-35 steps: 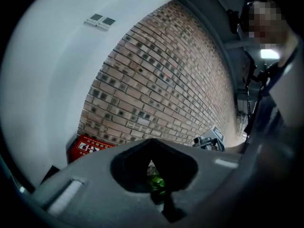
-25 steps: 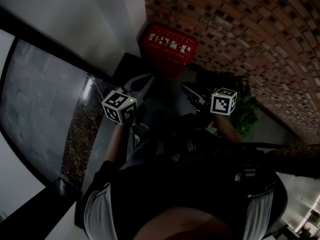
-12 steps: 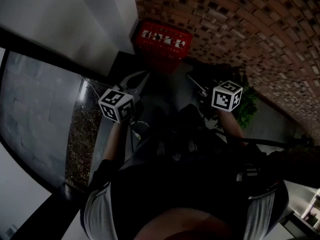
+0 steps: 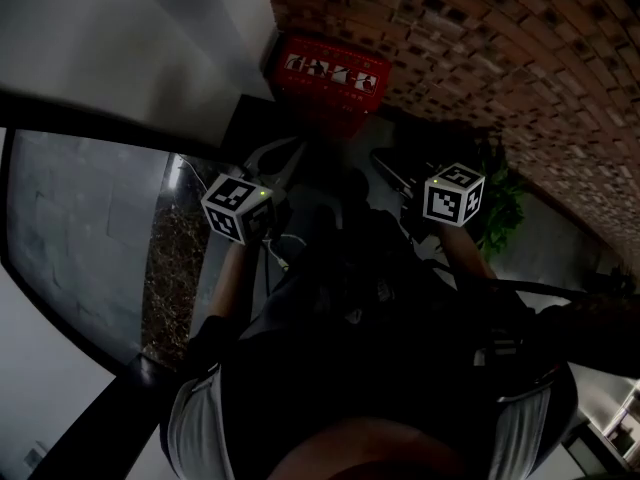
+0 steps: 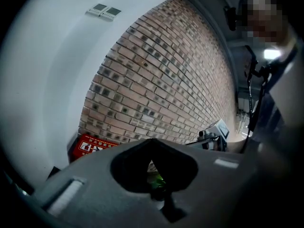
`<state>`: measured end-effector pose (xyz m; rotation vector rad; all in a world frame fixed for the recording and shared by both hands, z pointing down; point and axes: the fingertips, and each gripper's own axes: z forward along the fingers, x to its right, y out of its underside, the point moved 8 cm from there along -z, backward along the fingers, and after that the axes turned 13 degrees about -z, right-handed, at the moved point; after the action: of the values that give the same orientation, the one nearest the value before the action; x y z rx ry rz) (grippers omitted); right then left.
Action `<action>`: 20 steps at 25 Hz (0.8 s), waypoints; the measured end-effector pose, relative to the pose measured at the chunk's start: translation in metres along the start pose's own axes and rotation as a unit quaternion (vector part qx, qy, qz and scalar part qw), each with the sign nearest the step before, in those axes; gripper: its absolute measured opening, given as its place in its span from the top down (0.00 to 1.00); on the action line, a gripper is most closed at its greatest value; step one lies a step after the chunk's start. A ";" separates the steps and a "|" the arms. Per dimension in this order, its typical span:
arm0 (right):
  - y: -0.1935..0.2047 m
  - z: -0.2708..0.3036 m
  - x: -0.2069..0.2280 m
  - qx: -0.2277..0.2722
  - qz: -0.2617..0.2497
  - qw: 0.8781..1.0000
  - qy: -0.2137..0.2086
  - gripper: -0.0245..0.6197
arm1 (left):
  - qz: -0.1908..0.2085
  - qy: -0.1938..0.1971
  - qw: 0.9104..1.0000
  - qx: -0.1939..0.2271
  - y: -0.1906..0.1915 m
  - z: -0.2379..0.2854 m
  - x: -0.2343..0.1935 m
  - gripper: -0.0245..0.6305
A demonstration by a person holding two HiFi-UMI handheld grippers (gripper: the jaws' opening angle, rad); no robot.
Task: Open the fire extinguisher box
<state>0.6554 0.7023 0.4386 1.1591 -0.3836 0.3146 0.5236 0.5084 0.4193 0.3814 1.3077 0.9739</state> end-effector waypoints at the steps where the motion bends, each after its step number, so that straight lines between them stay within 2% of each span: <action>1: 0.001 0.002 0.003 -0.001 0.004 1.000 -0.003 0.96 | -0.001 -0.005 1.000 -0.002 0.000 0.002 0.000 0.96; 6: 0.000 0.013 0.026 -0.013 0.014 1.000 -0.007 0.96 | 0.000 -0.036 0.999 -0.015 -0.011 0.014 -0.008 0.96; 12: 0.001 0.016 0.053 -0.026 0.025 0.999 -0.010 0.96 | 0.012 -0.045 0.998 -0.038 -0.023 0.041 -0.006 0.96; 16: 0.003 0.014 0.076 -0.060 -0.009 0.998 0.014 0.96 | 0.014 -0.047 0.997 -0.058 -0.025 0.068 -0.006 0.96; 20: -0.003 0.013 0.098 -0.074 -0.068 0.995 0.022 0.96 | 0.047 -0.060 0.996 -0.036 -0.044 0.096 -0.003 0.96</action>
<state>0.7422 0.6936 0.4847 1.0261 -0.2824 0.1891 0.6288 0.5073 0.4154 0.4426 1.1517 1.0572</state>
